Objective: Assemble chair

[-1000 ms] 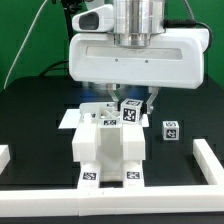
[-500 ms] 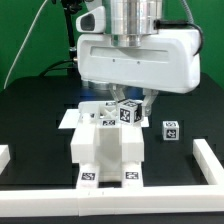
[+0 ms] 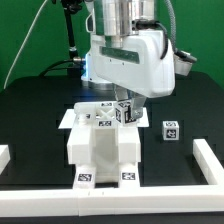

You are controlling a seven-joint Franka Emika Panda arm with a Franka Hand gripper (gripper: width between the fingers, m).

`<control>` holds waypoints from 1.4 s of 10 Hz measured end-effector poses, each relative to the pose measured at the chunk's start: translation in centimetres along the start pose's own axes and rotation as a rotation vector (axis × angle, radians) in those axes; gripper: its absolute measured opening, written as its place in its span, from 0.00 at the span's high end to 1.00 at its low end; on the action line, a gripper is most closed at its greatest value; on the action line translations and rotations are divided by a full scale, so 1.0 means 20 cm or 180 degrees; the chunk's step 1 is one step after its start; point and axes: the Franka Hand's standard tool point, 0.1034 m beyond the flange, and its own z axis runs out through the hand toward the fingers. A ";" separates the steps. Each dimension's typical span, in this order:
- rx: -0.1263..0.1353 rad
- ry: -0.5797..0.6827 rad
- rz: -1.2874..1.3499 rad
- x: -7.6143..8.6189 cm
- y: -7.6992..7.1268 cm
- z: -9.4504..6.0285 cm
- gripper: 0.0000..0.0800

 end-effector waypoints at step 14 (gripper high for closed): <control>-0.0143 -0.0206 -0.4085 -0.02 0.02 -0.01 0.19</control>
Offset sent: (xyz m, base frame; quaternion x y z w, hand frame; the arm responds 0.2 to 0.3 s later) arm 0.0000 0.0000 0.0000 0.0000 0.0000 -0.1296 0.9916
